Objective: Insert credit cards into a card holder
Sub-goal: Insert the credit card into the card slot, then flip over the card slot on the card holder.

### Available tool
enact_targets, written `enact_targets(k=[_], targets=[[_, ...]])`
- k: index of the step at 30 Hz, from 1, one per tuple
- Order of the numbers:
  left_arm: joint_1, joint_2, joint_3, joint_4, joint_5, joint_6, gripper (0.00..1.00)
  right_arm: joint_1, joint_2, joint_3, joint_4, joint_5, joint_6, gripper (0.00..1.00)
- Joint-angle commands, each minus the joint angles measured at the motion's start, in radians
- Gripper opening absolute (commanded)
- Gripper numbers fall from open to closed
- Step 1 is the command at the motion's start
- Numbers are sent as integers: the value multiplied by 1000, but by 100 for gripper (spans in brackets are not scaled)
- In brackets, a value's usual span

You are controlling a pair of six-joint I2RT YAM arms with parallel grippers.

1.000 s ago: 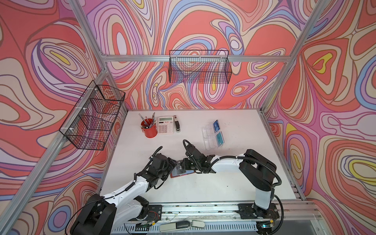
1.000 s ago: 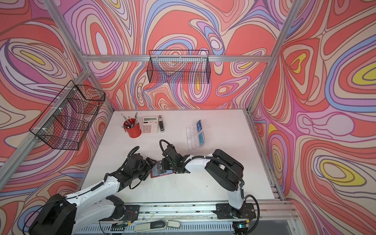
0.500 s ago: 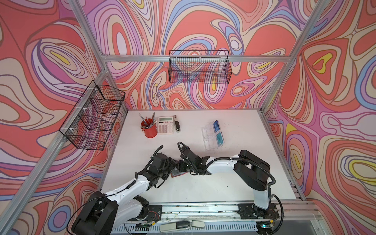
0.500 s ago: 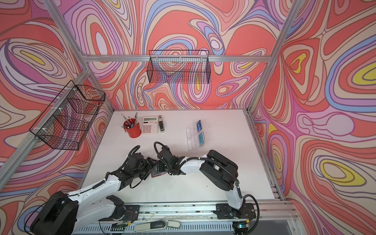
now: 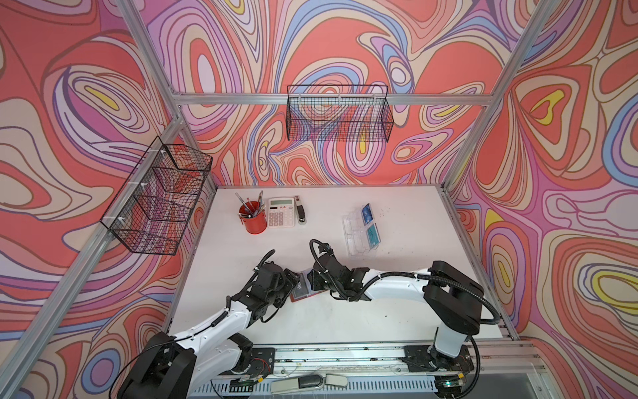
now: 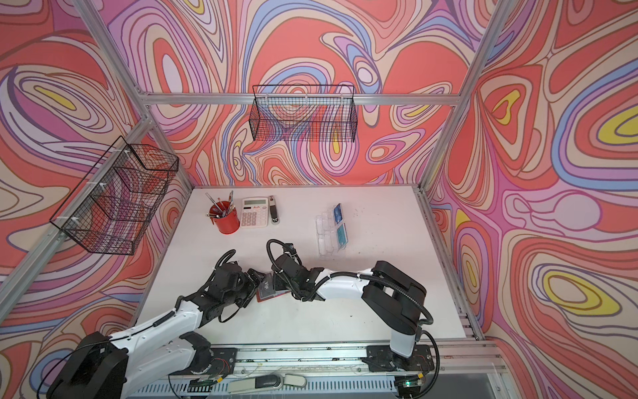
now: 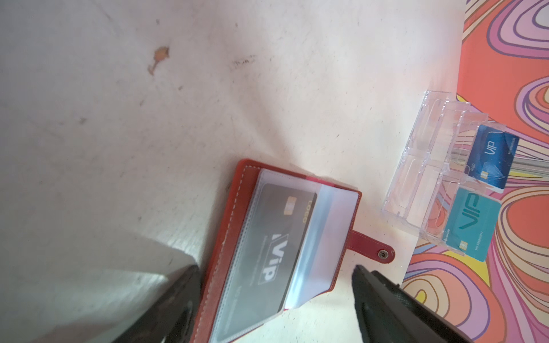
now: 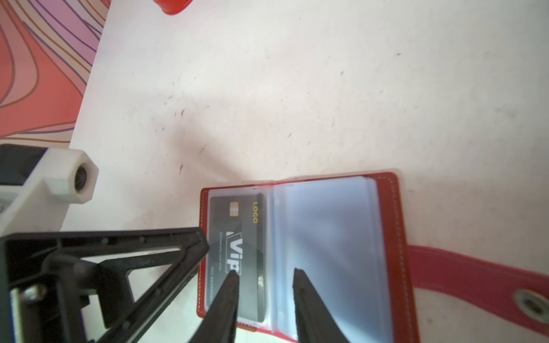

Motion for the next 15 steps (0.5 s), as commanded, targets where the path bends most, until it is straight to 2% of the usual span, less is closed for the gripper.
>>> enact_targets(k=[1,15], targets=[[-2,-17,-26,-40,-14,-18,83,0,-3,-28,-38,80,16,34],[-2,-45,-39,-40,-20,-22,83,-9,54,-32,-46,117,29,32]])
